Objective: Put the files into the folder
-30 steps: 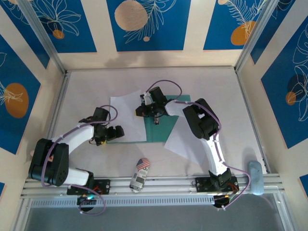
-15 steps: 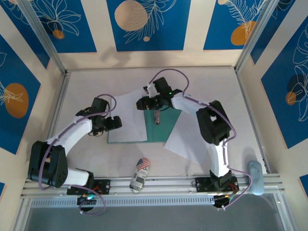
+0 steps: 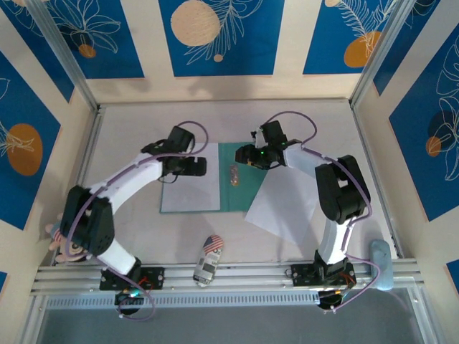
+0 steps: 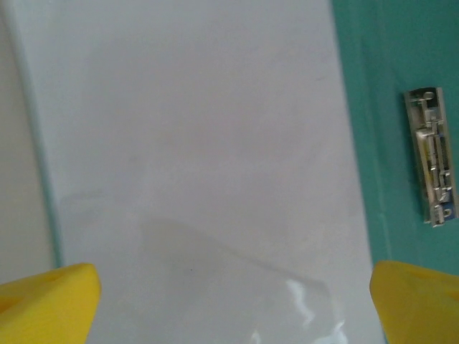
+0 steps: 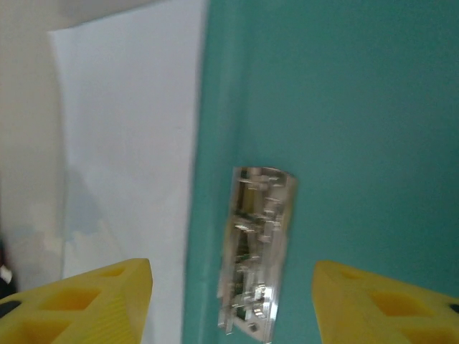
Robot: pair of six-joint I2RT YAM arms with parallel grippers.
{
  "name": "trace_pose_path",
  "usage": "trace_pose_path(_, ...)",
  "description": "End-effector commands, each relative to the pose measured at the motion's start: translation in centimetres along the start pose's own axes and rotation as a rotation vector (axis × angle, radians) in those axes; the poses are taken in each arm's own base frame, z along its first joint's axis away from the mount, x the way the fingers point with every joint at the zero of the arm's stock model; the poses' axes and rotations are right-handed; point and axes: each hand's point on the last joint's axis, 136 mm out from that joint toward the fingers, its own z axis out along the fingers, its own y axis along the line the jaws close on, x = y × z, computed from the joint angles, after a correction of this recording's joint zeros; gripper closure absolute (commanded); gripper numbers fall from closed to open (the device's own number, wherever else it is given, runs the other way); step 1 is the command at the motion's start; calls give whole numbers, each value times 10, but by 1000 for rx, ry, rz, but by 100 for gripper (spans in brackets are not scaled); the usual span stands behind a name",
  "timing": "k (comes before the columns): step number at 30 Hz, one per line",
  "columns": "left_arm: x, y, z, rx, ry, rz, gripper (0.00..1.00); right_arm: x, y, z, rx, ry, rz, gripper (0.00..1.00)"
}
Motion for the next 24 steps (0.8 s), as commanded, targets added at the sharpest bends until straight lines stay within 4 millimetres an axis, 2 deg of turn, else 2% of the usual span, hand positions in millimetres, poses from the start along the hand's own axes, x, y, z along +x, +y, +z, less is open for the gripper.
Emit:
trace_pose_path(1, -6, -26, 24, 27, 21, 117, 4, -4, 0, 9, 8, -10, 66, 40)
trace_pose_path(6, -4, -47, 60, 38, 87, 194, 7, -1, -12, 16, 44, -2, 108, 40)
trace_pose_path(12, 9, -54, 88, 51, 156, 228, 13, 2, -20, 22, 56, 1, 151, 40)
trace_pose_path(18, 28, -56, 102, 79, 216, 248, 17, 5, -26, 28, 60, 9, 190, 40)
trace_pose_path(24, 41, -57, 105, 107, 247, 270, 18, 7, -36, 33, 78, 21, 248, 40)
